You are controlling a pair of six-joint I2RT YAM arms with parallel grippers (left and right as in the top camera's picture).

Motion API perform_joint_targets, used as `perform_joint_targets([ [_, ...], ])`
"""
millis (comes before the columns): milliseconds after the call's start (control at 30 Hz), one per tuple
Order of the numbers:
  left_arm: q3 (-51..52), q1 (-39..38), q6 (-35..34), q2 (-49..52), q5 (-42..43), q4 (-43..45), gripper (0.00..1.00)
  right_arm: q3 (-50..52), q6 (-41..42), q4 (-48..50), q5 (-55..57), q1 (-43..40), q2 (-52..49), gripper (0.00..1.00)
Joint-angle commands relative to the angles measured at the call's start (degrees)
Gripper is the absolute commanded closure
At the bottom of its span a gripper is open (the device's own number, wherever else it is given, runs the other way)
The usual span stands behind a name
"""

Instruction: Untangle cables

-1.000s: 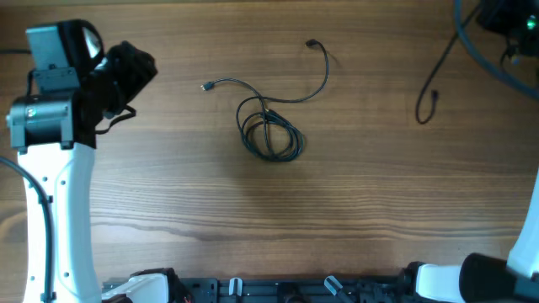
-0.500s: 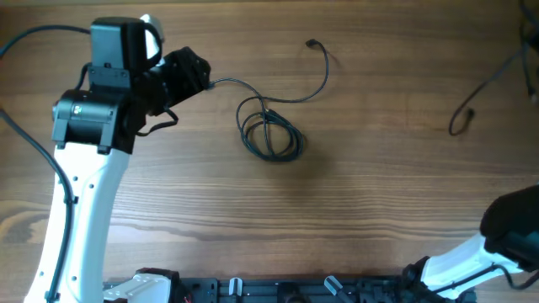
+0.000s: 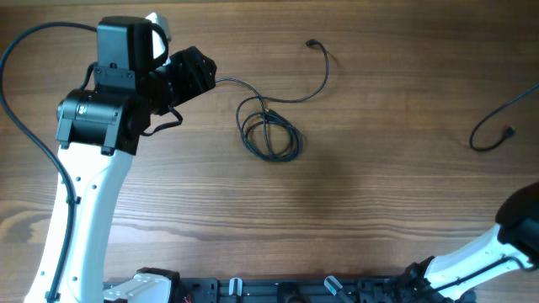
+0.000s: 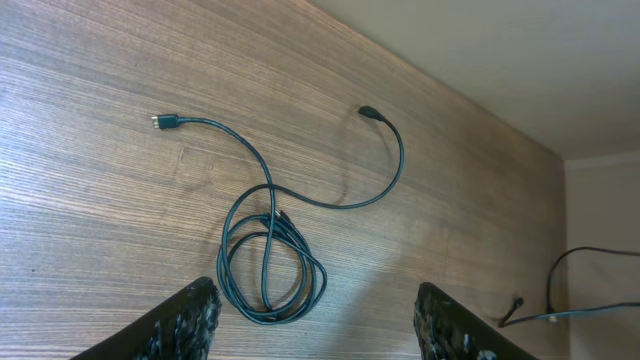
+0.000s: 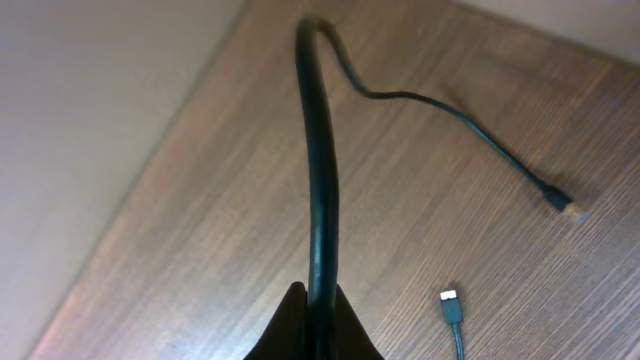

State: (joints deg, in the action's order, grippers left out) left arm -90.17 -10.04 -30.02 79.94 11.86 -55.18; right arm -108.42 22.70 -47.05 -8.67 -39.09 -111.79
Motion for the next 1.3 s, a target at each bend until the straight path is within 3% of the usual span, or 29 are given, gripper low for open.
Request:
perform_joint_targets([
  [0, -0.2, -0.2, 1.3, 0.5, 0.1, 0.2, 0.35, 0.5, -5.9, 1.6, -7.8, 1.2, -3.1, 0.88],
  [33, -0.2, -0.2, 1.3, 0.5, 0.1, 0.2, 0.35, 0.5, -7.7, 2.1, -9.7, 1.7, -3.2, 0.76],
  [100, -0.2, -0.2, 1.3, 0.5, 0.1, 0.2, 0.35, 0.5, -8.2, 2.6, -9.9, 2.7, -3.1, 0.26],
  [133, -0.2, -0.2, 1.3, 0.5, 0.1, 0.2, 0.35, 0.5, -8.1, 2.7, -9.7, 3.2, -3.1, 0.08],
  [167, -0.2, -0.2, 1.3, 0.5, 0.1, 0.2, 0.35, 0.5, -7.8, 2.4, -9.5, 3.6, -3.1, 0.00],
  [300, -0.2, -0.2, 1.3, 0.5, 0.1, 0.1, 0.35, 0.4, -1.3, -0.5, -3.9, 3.8, -3.1, 0.00],
  [400, -0.2, -0.2, 1.3, 0.5, 0.1, 0.0, 0.35, 0.4, -1.4, -2.0, -4.3, 3.8, -2.4, 0.00],
  [600, -0.2, -0.3, 1.4, 0.9, 0.1, 0.0, 0.36, 0.4, -14.8, -5.3, -20.3, 5.7, 4.1, 0.00],
  [733, -0.1, -2.3, 6.7, 3.5, 0.3, -1.7, 0.36, 0.4, -18.5, -11.3, -27.9, 10.2, 7.5, 0.00],
  [967, 0.0, -4.0, 13.6, 17.5, 0.1, -4.5, 0.44, 0.5, -20.1, -16.7, -22.0, 24.1, 7.6, 0.00],
  [1267, 0.0, -4.0, 14.9, 32.1, 0.3, -1.2, 0.48, 0.5, -19.7, -18.0, -16.3, 32.6, 7.4, 0.00],
])
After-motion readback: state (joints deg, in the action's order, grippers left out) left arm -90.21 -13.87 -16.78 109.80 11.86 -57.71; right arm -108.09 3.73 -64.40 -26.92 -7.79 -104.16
